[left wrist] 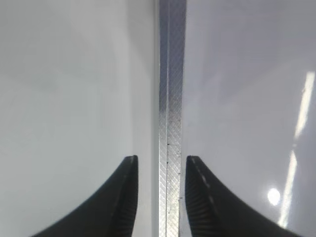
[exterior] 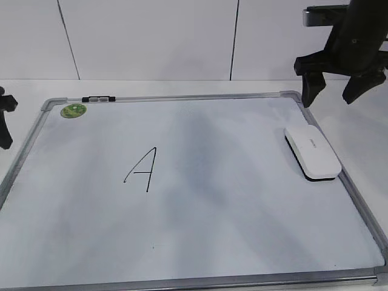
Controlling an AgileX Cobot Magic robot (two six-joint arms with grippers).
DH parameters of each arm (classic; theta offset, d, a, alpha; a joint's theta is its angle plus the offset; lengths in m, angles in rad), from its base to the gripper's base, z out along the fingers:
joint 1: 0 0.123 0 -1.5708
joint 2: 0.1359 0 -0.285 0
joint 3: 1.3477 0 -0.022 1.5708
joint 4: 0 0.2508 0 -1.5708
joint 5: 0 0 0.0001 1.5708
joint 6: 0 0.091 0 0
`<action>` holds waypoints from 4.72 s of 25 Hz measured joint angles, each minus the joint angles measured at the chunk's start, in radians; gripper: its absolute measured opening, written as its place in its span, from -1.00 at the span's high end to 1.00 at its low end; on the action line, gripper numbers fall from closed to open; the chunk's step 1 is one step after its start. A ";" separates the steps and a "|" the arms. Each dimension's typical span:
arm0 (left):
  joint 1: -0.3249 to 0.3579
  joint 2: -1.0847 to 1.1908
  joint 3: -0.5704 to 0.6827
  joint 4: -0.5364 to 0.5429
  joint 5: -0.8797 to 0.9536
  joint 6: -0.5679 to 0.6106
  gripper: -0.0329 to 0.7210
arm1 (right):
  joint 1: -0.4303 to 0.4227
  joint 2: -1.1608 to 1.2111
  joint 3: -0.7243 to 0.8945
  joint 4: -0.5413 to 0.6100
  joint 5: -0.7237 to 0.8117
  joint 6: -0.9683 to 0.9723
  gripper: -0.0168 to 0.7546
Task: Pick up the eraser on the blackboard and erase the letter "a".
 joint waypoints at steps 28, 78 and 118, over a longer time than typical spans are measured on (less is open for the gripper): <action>-0.012 -0.695 -0.148 -0.256 0.189 -0.004 0.27 | 0.000 -0.622 0.000 0.053 0.038 0.000 -0.51; -0.064 -1.815 0.888 -0.011 0.191 -0.049 0.27 | 0.022 -1.732 1.157 0.040 0.046 -0.048 -0.50; -0.064 -1.837 0.941 0.109 0.032 -0.049 0.29 | 0.022 -1.805 1.247 -0.090 -0.077 -0.052 -0.50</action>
